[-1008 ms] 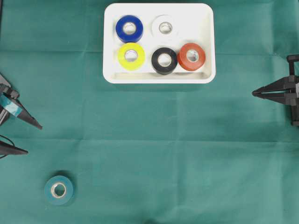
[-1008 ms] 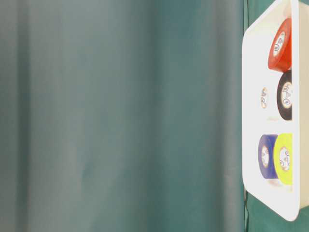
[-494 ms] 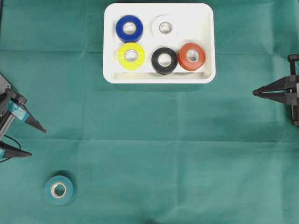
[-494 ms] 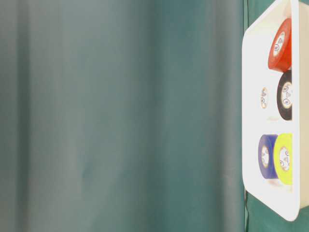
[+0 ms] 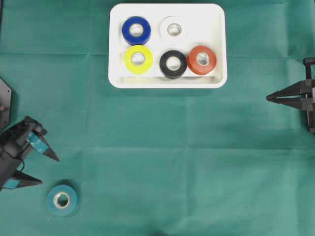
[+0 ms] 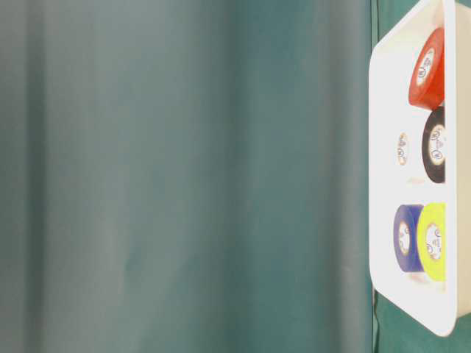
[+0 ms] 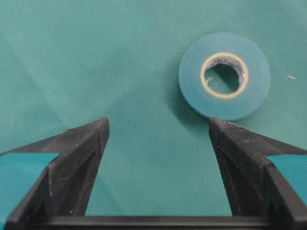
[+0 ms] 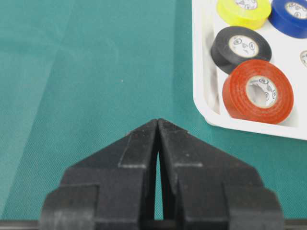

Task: Put the tape into the white case with the left arm.
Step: 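Reach the left gripper down to the teal tape roll and grasp it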

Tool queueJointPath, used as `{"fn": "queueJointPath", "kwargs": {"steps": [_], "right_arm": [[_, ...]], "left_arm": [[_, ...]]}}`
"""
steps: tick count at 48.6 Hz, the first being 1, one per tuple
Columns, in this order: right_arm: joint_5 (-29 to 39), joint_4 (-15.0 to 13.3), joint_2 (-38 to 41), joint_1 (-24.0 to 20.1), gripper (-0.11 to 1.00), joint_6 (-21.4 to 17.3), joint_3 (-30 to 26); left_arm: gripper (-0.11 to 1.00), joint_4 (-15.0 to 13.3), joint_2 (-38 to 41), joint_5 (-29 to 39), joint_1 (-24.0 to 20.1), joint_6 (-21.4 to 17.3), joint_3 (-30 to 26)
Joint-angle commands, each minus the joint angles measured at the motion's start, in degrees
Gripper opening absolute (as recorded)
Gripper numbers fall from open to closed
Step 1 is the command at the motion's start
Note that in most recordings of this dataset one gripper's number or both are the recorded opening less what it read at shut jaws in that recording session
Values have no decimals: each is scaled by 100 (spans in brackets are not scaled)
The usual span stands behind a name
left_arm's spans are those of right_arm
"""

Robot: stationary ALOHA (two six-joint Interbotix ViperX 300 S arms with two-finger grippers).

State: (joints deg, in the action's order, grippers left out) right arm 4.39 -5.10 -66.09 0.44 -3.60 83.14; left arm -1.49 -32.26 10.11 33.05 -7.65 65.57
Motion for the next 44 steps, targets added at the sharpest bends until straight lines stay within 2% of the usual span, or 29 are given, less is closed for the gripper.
{"fn": "queueJointPath", "kwargs": {"steps": [1, 20, 33, 44], "right_arm": [[-53, 0, 35, 0, -9, -9, -62], [-44, 0, 35, 0, -9, 0, -62], [-44, 0, 35, 0, -9, 0, -62], [-44, 0, 35, 0, -9, 0, -62]], "left_arm": [[83, -9, 334, -167, 35, 0, -264], [83, -9, 1477, -308, 202, 35, -896], [83, -9, 2013, -299, 308, 35, -1248], [83, -9, 2224, -272, 316, 35, -1327]]}}
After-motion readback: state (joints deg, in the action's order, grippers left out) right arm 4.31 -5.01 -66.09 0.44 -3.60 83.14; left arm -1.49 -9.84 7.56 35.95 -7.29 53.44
